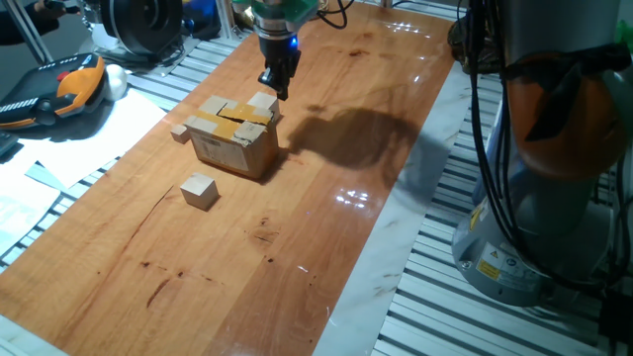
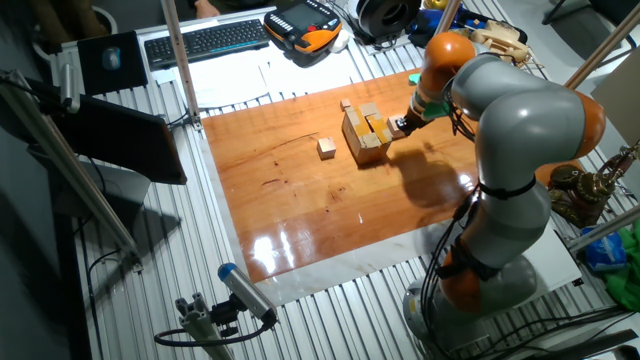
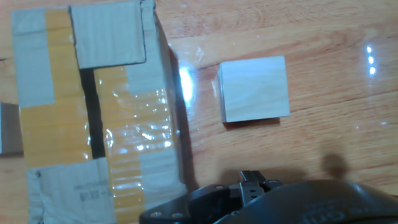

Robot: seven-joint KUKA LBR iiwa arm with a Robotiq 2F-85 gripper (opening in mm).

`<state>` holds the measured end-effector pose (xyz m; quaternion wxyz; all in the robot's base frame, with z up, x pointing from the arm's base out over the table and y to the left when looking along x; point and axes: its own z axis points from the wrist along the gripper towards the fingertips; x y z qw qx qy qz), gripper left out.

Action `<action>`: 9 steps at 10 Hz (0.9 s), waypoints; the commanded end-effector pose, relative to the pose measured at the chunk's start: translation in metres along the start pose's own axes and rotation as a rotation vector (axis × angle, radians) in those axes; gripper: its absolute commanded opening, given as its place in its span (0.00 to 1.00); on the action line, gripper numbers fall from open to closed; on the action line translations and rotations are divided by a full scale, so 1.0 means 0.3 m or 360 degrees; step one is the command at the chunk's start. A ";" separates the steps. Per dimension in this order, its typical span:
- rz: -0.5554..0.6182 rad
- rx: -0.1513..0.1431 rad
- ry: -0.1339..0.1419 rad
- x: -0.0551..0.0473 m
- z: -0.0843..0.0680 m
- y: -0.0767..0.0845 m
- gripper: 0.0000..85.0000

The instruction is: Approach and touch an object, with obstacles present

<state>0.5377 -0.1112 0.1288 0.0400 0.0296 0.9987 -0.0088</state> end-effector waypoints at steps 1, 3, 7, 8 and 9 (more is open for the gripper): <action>-0.0005 -0.0010 -0.0001 0.002 0.002 -0.001 0.00; -0.0009 -0.0025 0.0000 0.003 0.004 -0.002 0.00; 0.0022 -0.0097 0.0054 0.003 0.004 -0.002 0.00; 0.0020 -0.0064 0.0042 0.003 0.004 -0.002 0.00; -0.0005 -0.0056 0.0054 0.003 0.004 -0.002 0.00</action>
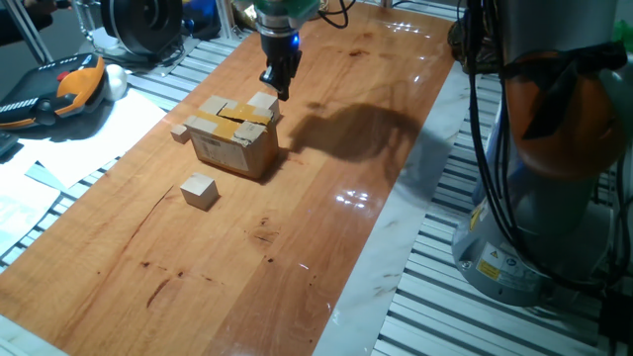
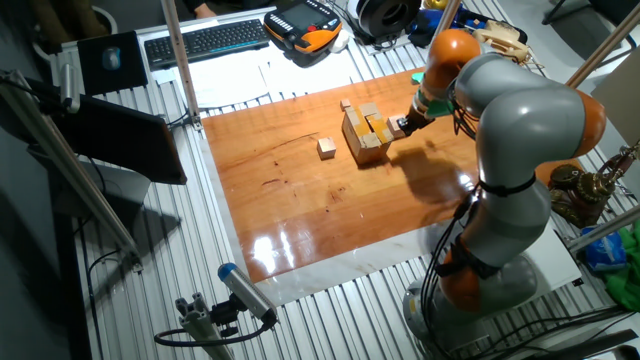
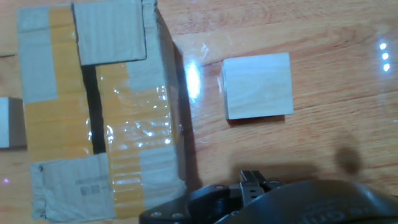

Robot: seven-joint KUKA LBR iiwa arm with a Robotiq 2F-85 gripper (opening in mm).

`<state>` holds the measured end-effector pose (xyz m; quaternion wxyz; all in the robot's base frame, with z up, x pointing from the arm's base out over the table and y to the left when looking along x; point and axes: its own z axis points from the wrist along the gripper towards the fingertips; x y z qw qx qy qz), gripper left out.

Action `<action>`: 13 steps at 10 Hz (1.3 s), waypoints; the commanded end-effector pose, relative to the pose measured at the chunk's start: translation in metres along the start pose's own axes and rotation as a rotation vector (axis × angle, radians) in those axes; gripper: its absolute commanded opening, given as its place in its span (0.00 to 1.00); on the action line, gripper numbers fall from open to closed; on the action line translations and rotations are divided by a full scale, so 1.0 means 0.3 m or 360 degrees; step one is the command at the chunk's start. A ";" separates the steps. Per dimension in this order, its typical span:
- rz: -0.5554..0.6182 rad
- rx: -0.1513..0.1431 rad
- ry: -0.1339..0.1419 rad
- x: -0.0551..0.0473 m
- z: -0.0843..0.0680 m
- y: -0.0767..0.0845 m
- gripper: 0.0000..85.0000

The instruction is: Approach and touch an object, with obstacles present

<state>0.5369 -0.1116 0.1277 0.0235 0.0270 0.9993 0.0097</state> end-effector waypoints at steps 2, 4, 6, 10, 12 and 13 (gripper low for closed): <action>-0.0052 0.0081 -0.0031 0.000 0.000 0.000 0.00; -0.0065 0.0116 -0.0078 0.000 0.000 0.000 0.00; -0.0075 0.0082 -0.0089 0.000 0.000 0.000 0.00; -0.0078 0.0103 -0.0104 -0.003 0.016 -0.017 0.00; -0.0084 0.0093 -0.0111 -0.015 0.052 -0.036 0.00; -0.0083 0.0081 -0.0113 -0.025 0.073 -0.044 0.00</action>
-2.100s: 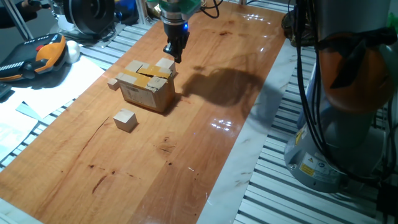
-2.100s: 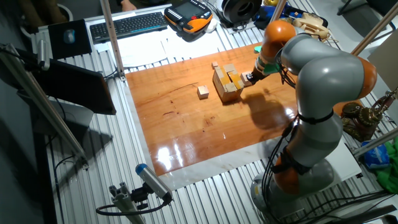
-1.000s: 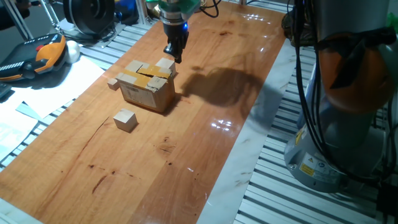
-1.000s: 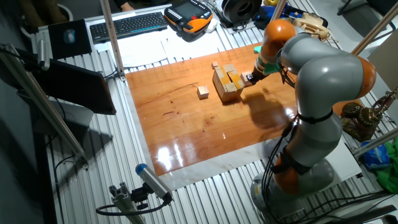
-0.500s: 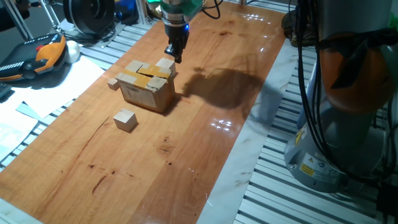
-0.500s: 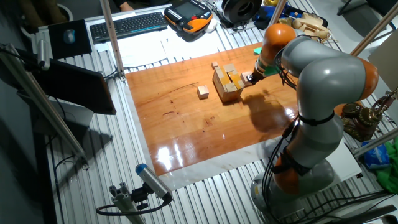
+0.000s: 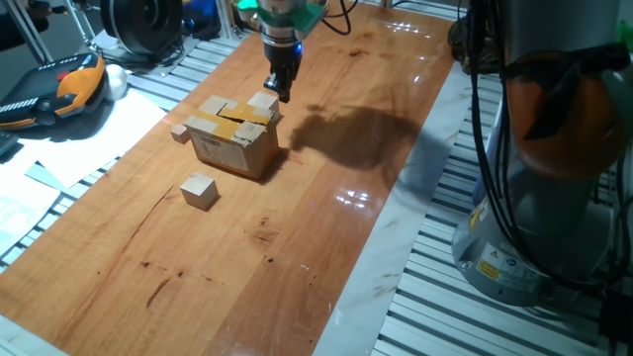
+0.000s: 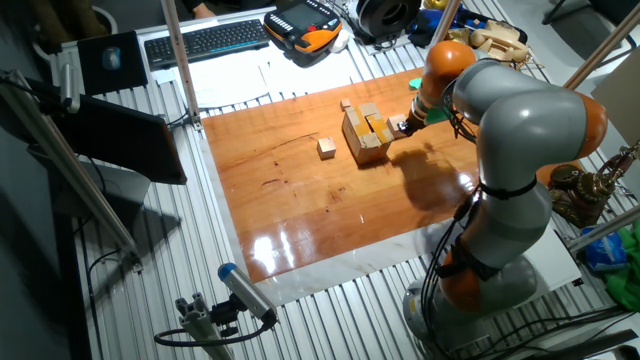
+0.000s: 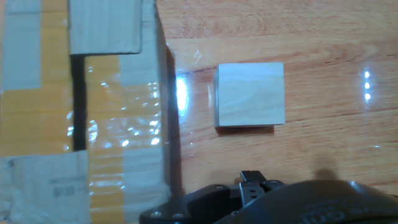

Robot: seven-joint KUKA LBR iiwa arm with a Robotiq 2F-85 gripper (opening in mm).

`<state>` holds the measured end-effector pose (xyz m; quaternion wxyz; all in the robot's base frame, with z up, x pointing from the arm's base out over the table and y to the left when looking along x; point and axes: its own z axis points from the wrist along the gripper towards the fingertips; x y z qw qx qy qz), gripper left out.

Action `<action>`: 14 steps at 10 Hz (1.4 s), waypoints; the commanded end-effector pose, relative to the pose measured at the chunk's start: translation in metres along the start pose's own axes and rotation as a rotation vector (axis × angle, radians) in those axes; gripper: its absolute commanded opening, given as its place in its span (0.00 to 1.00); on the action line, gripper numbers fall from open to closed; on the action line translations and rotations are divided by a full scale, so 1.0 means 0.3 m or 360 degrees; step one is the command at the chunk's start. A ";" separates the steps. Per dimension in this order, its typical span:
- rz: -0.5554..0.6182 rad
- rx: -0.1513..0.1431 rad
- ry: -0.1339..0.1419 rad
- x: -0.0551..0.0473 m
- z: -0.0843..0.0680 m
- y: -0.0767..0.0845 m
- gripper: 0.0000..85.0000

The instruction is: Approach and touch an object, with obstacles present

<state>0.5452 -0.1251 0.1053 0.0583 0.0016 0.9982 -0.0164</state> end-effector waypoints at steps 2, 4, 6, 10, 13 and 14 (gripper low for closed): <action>-0.0004 -0.0026 0.0021 -0.018 0.028 -0.012 0.00; -0.0003 -0.0036 0.0022 -0.025 0.049 -0.020 0.00; -0.0005 -0.0038 0.0007 -0.028 0.064 -0.026 0.00; -0.0012 -0.0063 -0.0003 -0.051 0.112 -0.030 0.00; -0.0013 -0.0070 -0.0005 -0.059 0.130 -0.037 0.00; -0.0014 -0.0067 -0.0003 -0.059 0.133 -0.038 0.00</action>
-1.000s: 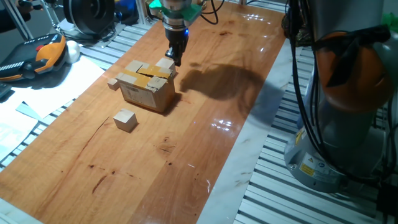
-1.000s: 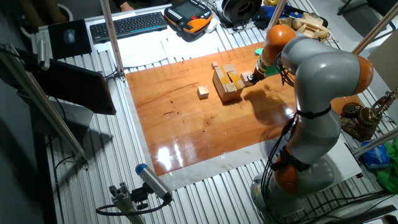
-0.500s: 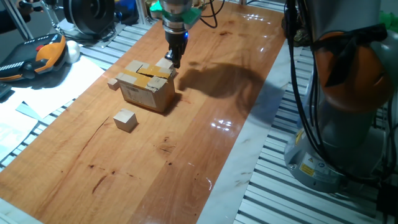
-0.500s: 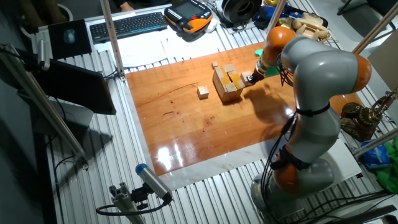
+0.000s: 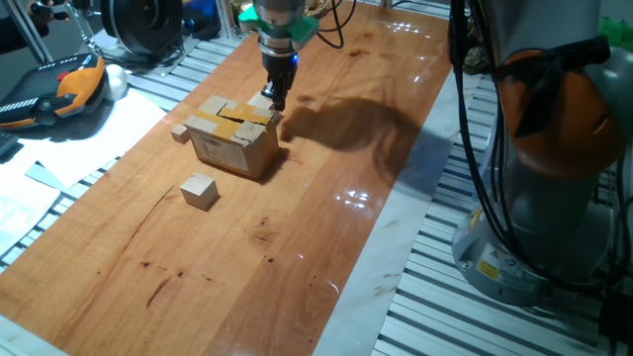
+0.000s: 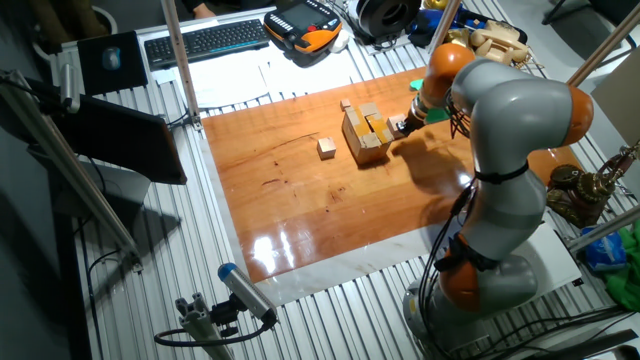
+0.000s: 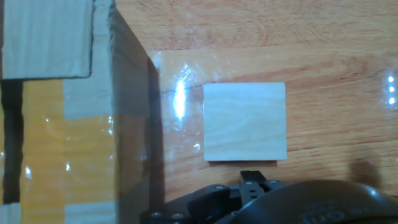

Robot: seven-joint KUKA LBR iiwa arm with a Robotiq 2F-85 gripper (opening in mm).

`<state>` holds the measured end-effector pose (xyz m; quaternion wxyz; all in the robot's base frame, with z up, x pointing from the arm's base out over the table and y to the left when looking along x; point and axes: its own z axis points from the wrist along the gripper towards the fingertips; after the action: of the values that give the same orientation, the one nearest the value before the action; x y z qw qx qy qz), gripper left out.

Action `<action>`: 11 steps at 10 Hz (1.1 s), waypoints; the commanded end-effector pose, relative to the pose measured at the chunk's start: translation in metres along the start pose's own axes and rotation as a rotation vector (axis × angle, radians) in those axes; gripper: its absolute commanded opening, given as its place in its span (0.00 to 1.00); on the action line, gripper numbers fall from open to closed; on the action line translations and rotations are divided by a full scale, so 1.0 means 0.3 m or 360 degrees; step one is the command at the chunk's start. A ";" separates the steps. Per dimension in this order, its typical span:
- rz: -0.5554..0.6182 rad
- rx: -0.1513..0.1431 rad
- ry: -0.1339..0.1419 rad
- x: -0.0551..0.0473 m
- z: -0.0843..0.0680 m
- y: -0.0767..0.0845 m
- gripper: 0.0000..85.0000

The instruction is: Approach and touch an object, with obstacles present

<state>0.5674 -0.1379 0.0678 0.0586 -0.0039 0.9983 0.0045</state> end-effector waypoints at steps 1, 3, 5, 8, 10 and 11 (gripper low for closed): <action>0.0000 -0.0002 0.0001 0.000 0.004 -0.002 0.00; -0.0005 0.0003 -0.0041 0.000 0.008 -0.002 0.00; 0.0006 -0.0061 -0.0178 -0.023 -0.047 0.000 0.00; -0.0052 -0.0008 -0.0068 -0.045 -0.107 0.002 0.00; -0.0044 0.0000 -0.0017 -0.018 -0.063 -0.002 0.00; -0.0039 0.0003 -0.0014 -0.014 -0.050 0.001 0.00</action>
<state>0.5698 -0.1375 0.0830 0.0630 -0.0159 0.9979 0.0031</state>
